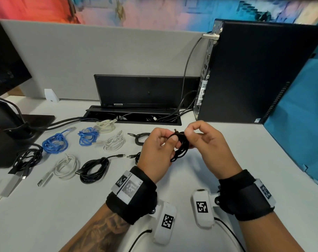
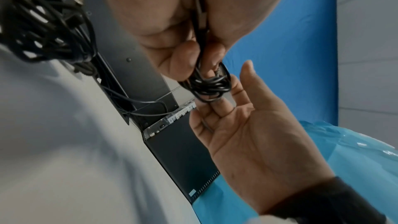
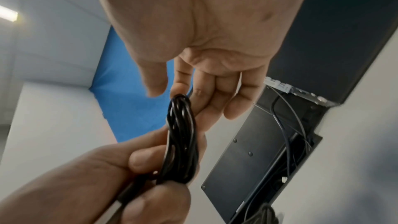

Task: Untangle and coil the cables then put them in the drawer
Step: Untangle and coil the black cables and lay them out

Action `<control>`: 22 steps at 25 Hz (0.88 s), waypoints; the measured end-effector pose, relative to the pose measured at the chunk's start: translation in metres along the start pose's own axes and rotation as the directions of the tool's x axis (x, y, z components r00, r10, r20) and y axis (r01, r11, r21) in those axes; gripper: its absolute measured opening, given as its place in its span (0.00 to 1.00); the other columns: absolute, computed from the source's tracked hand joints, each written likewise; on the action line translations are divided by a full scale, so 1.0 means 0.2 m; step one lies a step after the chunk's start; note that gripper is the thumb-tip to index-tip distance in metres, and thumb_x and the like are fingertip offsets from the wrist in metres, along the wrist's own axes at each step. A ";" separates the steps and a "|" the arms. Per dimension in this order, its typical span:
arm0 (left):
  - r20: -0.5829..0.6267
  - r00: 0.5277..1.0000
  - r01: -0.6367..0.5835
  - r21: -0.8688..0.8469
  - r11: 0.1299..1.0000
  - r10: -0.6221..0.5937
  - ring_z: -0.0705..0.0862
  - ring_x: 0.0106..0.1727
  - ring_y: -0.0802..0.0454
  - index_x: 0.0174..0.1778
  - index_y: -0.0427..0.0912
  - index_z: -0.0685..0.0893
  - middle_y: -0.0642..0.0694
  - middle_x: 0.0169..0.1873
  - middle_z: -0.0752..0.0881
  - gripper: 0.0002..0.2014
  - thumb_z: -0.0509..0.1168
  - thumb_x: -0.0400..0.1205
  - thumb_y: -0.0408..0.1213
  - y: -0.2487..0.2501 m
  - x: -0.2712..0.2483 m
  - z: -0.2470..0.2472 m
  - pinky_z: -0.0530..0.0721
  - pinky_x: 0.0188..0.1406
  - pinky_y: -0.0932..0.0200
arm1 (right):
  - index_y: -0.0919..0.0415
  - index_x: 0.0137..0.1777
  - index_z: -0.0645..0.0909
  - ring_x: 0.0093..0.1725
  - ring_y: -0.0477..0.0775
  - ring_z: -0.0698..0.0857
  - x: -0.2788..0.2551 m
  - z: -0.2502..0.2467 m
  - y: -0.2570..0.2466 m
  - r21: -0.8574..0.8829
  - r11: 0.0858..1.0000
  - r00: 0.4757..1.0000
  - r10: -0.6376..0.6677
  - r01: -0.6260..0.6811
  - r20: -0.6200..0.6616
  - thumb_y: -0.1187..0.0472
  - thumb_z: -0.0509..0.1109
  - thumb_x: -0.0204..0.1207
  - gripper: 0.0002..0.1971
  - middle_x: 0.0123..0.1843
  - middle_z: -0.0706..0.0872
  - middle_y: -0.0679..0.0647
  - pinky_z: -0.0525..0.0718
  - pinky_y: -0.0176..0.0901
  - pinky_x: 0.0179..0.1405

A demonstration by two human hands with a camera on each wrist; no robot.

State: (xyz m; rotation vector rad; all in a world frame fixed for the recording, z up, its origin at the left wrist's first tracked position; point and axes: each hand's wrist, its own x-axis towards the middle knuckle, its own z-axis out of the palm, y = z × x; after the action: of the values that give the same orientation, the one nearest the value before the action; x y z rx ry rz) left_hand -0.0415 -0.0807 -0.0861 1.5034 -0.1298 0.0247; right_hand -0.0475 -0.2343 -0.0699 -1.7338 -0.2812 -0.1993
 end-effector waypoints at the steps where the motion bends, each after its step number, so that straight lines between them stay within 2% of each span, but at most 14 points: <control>1: 0.010 1.000 -0.022 0.051 0.998 0.022 0.74 0.24 0.58 0.49 0.44 0.78 0.49 0.36 0.87 0.02 0.64 0.87 0.34 0.00 0.00 0.00 0.71 0.22 0.65 | 0.58 0.45 0.80 0.39 0.64 0.86 0.00 0.00 0.00 -0.062 0.998 1.000 -0.019 0.018 -0.022 0.54 0.67 0.86 0.10 0.36 0.90 0.57 0.85 0.60 0.47; 3: 0.032 0.998 -0.066 0.131 0.989 0.062 0.75 0.24 0.61 0.48 0.44 0.78 0.49 0.36 0.87 0.02 0.64 0.86 0.35 0.00 -0.01 0.01 0.72 0.23 0.68 | 0.60 0.43 0.78 0.32 0.57 0.80 0.00 0.01 0.00 -0.145 0.989 0.997 -0.040 0.031 -0.059 0.52 0.65 0.87 0.14 0.31 0.85 0.54 0.81 0.60 0.40; 5: 0.053 0.995 -0.094 0.149 0.984 0.086 0.76 0.24 0.65 0.48 0.43 0.77 0.48 0.35 0.87 0.03 0.64 0.86 0.34 0.00 0.00 0.01 0.72 0.23 0.70 | 0.60 0.46 0.78 0.30 0.54 0.82 0.00 0.02 0.00 -0.137 0.991 0.998 -0.015 0.007 -0.064 0.53 0.67 0.86 0.12 0.29 0.86 0.54 0.81 0.57 0.39; 7: 0.049 0.995 -0.098 0.134 0.986 0.092 0.75 0.23 0.63 0.47 0.42 0.76 0.51 0.30 0.84 0.04 0.65 0.86 0.33 0.01 0.00 0.00 0.71 0.23 0.68 | 0.55 0.52 0.83 0.37 0.50 0.89 0.00 0.03 0.01 -0.120 0.993 0.996 -0.020 0.010 -0.083 0.54 0.70 0.85 0.06 0.36 0.91 0.52 0.88 0.56 0.46; 9: 0.044 0.995 -0.097 0.133 0.986 0.092 0.72 0.22 0.60 0.45 0.42 0.76 0.54 0.25 0.79 0.05 0.66 0.85 0.33 0.00 0.02 -0.01 0.69 0.23 0.65 | 0.52 0.57 0.88 0.45 0.49 0.91 0.00 0.01 0.02 -0.160 0.986 0.990 -0.057 0.036 -0.128 0.55 0.72 0.83 0.07 0.47 0.92 0.47 0.91 0.52 0.50; 10: 0.046 0.995 -0.099 0.142 0.985 0.094 0.71 0.23 0.59 0.45 0.42 0.76 0.53 0.24 0.77 0.06 0.66 0.85 0.33 0.00 0.02 -0.01 0.69 0.23 0.64 | 0.52 0.58 0.90 0.47 0.49 0.91 0.01 0.00 0.02 -0.170 0.984 0.992 -0.063 0.044 -0.108 0.55 0.72 0.83 0.08 0.50 0.91 0.46 0.91 0.50 0.49; 12: 0.043 0.994 -0.104 0.148 0.984 0.098 0.70 0.23 0.57 0.45 0.41 0.76 0.51 0.24 0.76 0.06 0.66 0.85 0.33 -0.01 0.02 -0.01 0.69 0.23 0.63 | 0.53 0.58 0.92 0.50 0.49 0.90 0.01 -0.02 0.02 -0.142 0.990 1.000 -0.020 0.019 -0.008 0.58 0.72 0.83 0.09 0.52 0.91 0.47 0.91 0.48 0.49; 14: 0.040 0.993 -0.113 0.124 0.986 0.109 0.70 0.23 0.58 0.45 0.40 0.75 0.51 0.25 0.77 0.06 0.66 0.85 0.32 -0.01 0.02 -0.01 0.68 0.23 0.63 | 0.53 0.58 0.92 0.53 0.50 0.89 0.00 -0.03 0.02 -0.157 0.987 0.998 -0.036 0.043 0.047 0.58 0.75 0.81 0.09 0.53 0.91 0.47 0.90 0.48 0.55; 16: 0.055 0.987 -0.154 0.102 0.983 0.149 0.71 0.23 0.61 0.48 0.40 0.75 0.52 0.27 0.78 0.05 0.66 0.85 0.31 0.01 0.02 -0.01 0.69 0.24 0.66 | 0.55 0.58 0.92 0.56 0.51 0.90 0.00 -0.01 0.01 -0.126 0.988 0.996 -0.093 0.093 0.009 0.62 0.75 0.80 0.09 0.55 0.91 0.48 0.89 0.48 0.58; 18: 0.101 0.980 -0.180 0.079 0.980 0.172 0.73 0.24 0.62 0.54 0.39 0.76 0.48 0.30 0.79 0.05 0.66 0.85 0.31 0.03 0.02 -0.02 0.71 0.25 0.67 | 0.59 0.56 0.92 0.56 0.53 0.91 0.00 0.02 -0.01 0.027 0.998 0.996 -0.057 0.059 -0.063 0.68 0.73 0.81 0.09 0.54 0.93 0.52 0.89 0.50 0.58; 20: 0.139 0.975 -0.192 0.108 0.975 0.176 0.81 0.30 0.57 0.59 0.43 0.79 0.45 0.37 0.84 0.08 0.65 0.85 0.31 0.03 0.02 -0.02 0.76 0.31 0.67 | 0.63 0.55 0.92 0.54 0.55 0.92 0.00 0.03 -0.02 0.196 0.981 0.996 0.025 -0.006 -0.090 0.69 0.70 0.81 0.09 0.51 0.94 0.56 0.89 0.50 0.56; 22: 0.169 0.969 -0.209 0.164 0.964 0.181 0.88 0.47 0.56 0.64 0.47 0.81 0.48 0.49 0.89 0.12 0.66 0.85 0.32 0.03 0.01 -0.03 0.84 0.45 0.63 | 0.65 0.55 0.91 0.54 0.55 0.92 0.00 0.02 -0.03 0.240 0.971 0.990 0.040 -0.007 -0.133 0.68 0.69 0.82 0.09 0.51 0.94 0.58 0.89 0.50 0.58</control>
State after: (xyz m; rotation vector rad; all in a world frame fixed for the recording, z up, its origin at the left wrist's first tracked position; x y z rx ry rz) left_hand -0.0389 -0.0751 -0.0794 1.6687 -0.4097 0.0818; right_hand -0.0495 -0.2301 -0.0655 -1.4763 -0.1754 -0.2558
